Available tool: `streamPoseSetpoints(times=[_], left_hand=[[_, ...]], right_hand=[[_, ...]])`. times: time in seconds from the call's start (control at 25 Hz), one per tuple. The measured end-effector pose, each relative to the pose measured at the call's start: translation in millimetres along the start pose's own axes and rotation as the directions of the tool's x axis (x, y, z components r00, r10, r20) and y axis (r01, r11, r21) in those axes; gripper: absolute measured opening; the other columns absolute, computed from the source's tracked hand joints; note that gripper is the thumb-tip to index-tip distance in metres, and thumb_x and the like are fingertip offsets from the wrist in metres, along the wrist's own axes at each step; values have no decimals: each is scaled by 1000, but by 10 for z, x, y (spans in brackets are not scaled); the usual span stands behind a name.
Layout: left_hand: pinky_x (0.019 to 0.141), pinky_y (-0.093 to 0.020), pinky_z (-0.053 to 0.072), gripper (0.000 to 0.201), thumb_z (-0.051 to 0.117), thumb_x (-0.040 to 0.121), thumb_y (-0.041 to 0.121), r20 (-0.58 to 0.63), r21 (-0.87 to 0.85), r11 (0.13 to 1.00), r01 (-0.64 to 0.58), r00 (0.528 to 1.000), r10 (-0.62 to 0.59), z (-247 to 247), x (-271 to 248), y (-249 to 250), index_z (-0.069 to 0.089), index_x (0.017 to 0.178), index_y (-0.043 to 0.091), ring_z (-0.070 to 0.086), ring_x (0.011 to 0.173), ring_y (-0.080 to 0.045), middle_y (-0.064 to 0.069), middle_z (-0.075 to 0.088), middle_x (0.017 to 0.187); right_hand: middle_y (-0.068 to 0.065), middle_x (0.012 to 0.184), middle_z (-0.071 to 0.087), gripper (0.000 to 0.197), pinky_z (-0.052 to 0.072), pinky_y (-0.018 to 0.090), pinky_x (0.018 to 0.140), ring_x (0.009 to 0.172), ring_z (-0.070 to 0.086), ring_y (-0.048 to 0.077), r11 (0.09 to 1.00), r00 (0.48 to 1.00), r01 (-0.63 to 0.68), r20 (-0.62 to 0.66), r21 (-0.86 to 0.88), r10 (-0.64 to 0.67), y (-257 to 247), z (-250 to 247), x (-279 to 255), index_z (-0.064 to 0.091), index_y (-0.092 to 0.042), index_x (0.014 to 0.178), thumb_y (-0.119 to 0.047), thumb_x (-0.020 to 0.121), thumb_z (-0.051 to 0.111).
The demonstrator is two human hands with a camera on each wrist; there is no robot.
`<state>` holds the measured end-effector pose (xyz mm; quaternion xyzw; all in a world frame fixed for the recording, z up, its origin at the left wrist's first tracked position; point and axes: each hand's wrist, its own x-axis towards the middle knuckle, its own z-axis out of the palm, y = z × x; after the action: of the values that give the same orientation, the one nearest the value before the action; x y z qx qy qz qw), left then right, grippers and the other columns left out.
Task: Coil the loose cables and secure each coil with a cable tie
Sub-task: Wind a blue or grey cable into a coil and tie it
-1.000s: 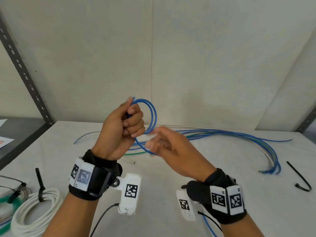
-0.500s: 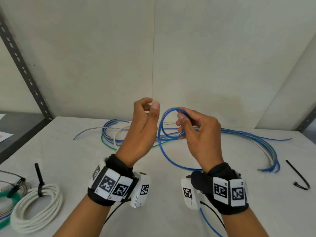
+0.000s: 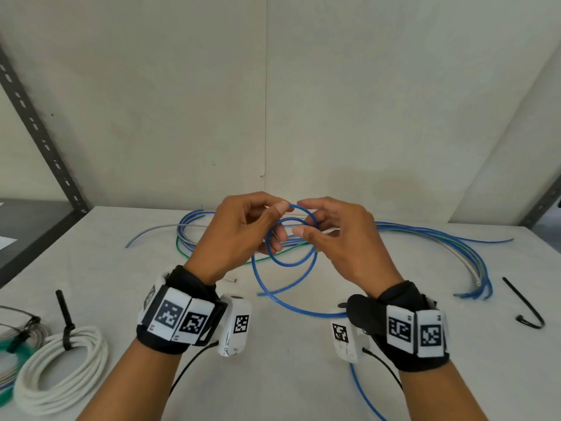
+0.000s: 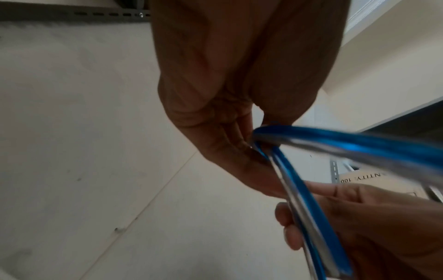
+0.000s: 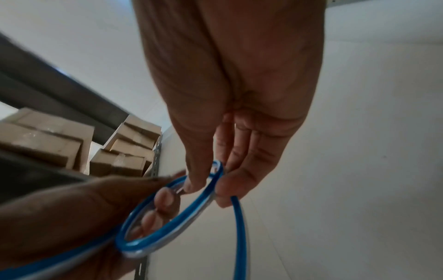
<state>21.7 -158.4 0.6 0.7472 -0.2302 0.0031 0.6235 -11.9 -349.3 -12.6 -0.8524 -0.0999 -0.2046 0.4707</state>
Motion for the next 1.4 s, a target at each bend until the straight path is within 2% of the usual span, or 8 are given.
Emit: streamPoseSetpoints(times=[0.24, 0.36, 0.52, 0.84, 0.96, 1.08, 1.2, 1.4], left_hand=[[61, -30, 57, 27, 46, 107, 24, -38, -117, 992, 45, 998, -50, 39, 0, -32, 61, 106, 1, 68, 66, -25, -11, 67, 77], [72, -32, 61, 22, 59, 100, 29, 83, 40, 998, 43, 995, -46, 44, -22, -3, 69, 104, 10, 73, 79, -19, -6, 75, 87], [73, -40, 63, 18, 68, 94, 22, 157, 106, 991, 85, 982, -101, 19, -51, 10, 75, 104, 9, 73, 71, -21, -12, 75, 81], [73, -36, 64, 22, 60, 98, 12, 5, -309, 937, 164, 985, -171, -121, 0, 36, 62, 111, -6, 76, 86, -25, -15, 77, 95], [89, -34, 60, 44, 76, 86, 31, 54, 66, 992, 111, 992, -115, -153, 9, -37, 63, 124, 13, 73, 98, -10, 1, 76, 107], [83, -25, 58, 45, 79, 80, 44, 182, 395, 918, -44, 983, -31, -95, -31, -30, 69, 123, 34, 70, 94, 1, 15, 75, 103], [71, -33, 62, 12, 77, 88, 26, 168, 310, 951, -4, 984, -51, -27, -35, -26, 80, 100, 25, 74, 74, -15, 0, 76, 79], [72, -36, 63, 11, 74, 88, 11, 37, -26, 993, 115, 993, -114, -165, 1, -43, 76, 98, 5, 75, 81, -27, -21, 74, 86]], right_hand=[[-8, 73, 73, 7, 54, 22, 63, 69, 69, 8, 997, 999, -44, -7, 60, 45, 11, -67, 3, 75, -19, 91, -23, 86, 79], [-10, 76, 73, 5, 55, 20, 68, 72, 69, 5, 1000, 999, -1, -41, 6, 1, 2, -109, -5, 76, -19, 91, -19, 87, 78], [-10, 80, 75, 6, 50, 13, 68, 75, 70, 0, 997, 999, 39, 19, -60, -38, -21, -72, -31, 77, -19, 94, -20, 88, 76], [3, 79, 77, 6, 60, 29, 66, 74, 74, 17, 945, 985, -160, -12, 286, 171, 13, -106, 8, 72, -12, 97, -15, 95, 68], [-9, 74, 75, 6, 55, 21, 72, 70, 69, 6, 996, 995, -5, -95, 93, 14, 56, -200, 20, 77, -19, 91, -16, 91, 72], [-14, 77, 74, 5, 50, 16, 67, 75, 67, 3, 994, 998, 40, 61, -101, -34, 36, -192, -13, 80, -23, 91, -21, 89, 75], [-10, 81, 75, 10, 52, 22, 68, 76, 67, 7, 989, 991, 56, 129, -137, -38, -4, -103, -31, 81, -21, 97, -23, 89, 76], [-15, 76, 74, 9, 54, 19, 70, 74, 70, 3, 999, 1000, 22, 0, -29, -22, 77, -145, 19, 80, -20, 97, -22, 90, 74]])
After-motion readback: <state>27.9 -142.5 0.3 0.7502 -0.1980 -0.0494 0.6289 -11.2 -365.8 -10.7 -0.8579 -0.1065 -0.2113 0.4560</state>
